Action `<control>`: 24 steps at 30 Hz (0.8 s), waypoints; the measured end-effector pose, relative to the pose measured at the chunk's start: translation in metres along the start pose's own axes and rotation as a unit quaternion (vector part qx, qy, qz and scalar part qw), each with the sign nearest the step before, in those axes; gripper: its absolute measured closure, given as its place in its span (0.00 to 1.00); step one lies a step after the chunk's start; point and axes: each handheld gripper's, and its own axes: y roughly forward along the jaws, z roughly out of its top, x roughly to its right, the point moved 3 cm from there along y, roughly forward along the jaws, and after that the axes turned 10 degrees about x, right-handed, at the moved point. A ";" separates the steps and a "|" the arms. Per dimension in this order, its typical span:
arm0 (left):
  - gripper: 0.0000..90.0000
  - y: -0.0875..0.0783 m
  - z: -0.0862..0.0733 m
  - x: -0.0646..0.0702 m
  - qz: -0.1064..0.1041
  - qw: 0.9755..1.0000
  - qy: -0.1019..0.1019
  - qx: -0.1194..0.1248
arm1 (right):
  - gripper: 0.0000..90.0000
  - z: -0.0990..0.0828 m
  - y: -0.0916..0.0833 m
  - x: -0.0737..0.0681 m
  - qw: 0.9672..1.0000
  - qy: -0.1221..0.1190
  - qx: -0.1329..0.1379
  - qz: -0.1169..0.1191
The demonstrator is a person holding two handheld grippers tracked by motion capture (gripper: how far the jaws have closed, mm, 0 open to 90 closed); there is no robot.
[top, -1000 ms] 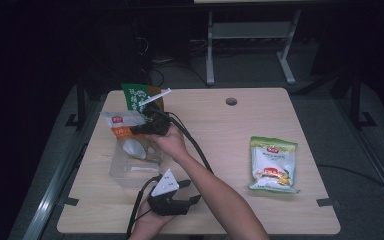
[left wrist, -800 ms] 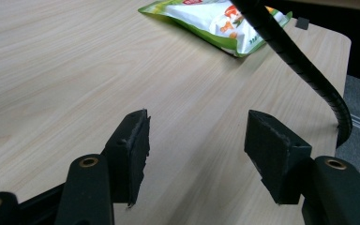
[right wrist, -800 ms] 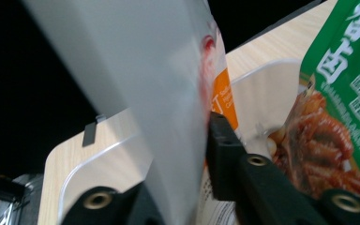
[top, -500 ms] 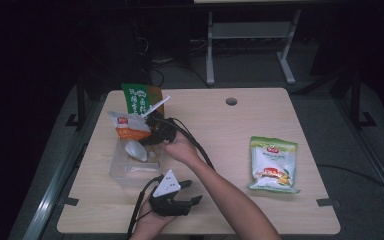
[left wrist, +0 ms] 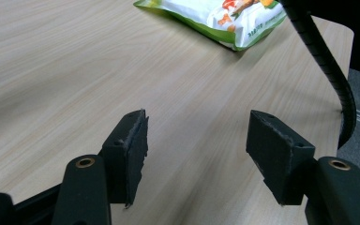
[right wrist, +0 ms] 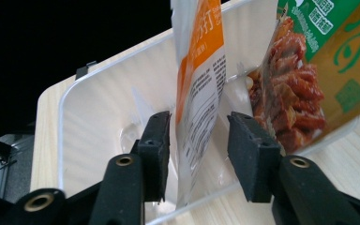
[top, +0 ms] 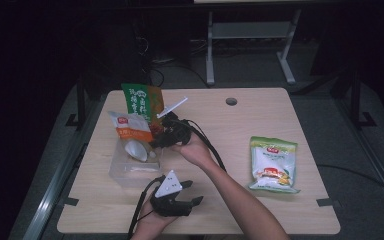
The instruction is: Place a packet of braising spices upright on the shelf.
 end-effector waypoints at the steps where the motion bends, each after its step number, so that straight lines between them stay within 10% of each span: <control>1: 0.42 0.000 0.000 0.000 0.000 1.000 0.000 0.000 | 0.62 -0.001 -0.002 0.001 1.000 -0.004 -0.001 -0.002; 24: 0.39 0.008 -0.002 0.001 -0.001 1.000 0.009 -0.012 | 0.49 -0.033 -0.072 0.021 1.000 0.014 0.012 -0.025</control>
